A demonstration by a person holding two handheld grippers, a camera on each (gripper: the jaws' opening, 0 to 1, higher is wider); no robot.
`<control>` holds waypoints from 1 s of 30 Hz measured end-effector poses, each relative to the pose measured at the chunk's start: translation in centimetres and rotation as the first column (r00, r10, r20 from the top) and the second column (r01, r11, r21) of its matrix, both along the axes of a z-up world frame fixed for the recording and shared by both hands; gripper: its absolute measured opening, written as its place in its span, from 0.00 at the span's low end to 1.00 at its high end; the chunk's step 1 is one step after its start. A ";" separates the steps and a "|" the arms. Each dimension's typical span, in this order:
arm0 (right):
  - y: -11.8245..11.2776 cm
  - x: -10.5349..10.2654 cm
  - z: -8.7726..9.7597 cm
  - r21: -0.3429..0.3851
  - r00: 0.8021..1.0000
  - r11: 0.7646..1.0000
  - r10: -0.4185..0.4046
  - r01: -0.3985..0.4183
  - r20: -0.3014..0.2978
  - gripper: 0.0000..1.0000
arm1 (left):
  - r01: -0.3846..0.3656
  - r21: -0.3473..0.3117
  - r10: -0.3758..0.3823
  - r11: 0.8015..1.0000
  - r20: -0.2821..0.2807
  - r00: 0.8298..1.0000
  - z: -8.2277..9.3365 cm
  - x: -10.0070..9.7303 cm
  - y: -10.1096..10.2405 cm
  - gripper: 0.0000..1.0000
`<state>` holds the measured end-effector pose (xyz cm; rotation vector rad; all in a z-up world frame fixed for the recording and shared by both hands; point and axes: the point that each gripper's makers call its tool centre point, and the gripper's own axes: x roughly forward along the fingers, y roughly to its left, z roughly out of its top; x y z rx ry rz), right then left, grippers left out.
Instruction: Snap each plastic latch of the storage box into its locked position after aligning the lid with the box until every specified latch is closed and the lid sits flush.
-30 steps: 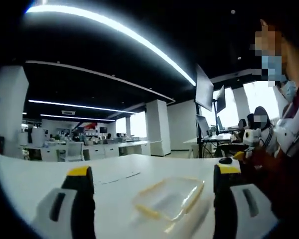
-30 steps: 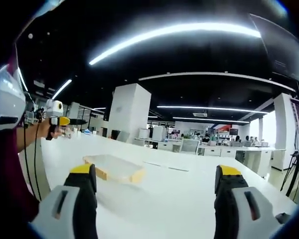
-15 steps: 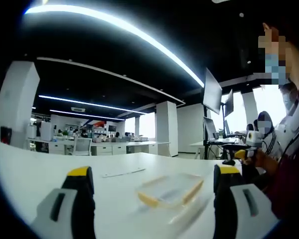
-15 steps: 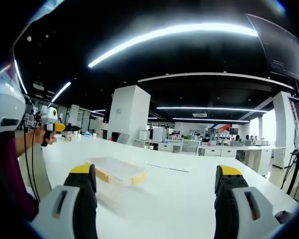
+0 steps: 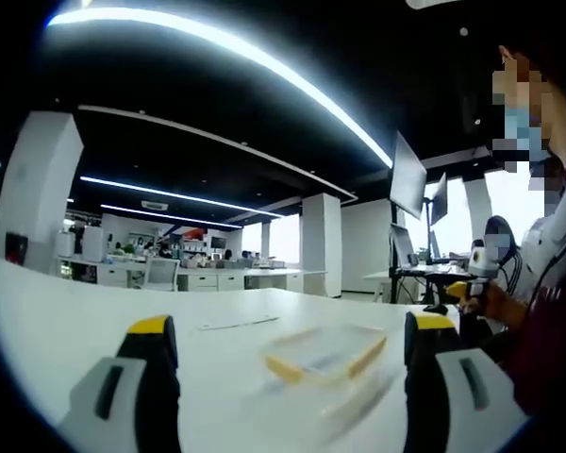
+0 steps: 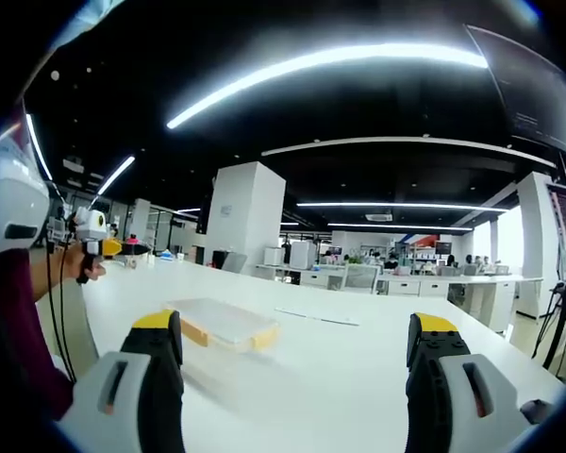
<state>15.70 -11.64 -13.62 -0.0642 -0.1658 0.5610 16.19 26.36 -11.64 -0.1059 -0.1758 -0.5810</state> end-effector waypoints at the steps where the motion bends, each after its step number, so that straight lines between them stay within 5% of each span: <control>1: 0.0 0.0 0.0 -0.001 1.000 1.000 0.000 0.000 0.000 1.00 | -0.002 0.000 0.002 1.000 -0.001 1.000 0.0 0.0 0.1 1.00; 30: -1.4 -0.7 -0.3 0.026 0.999 0.999 -0.038 0.038 -0.003 1.00 | -0.014 -0.041 0.014 0.999 -0.005 1.000 -0.6 0.3 0.9 1.00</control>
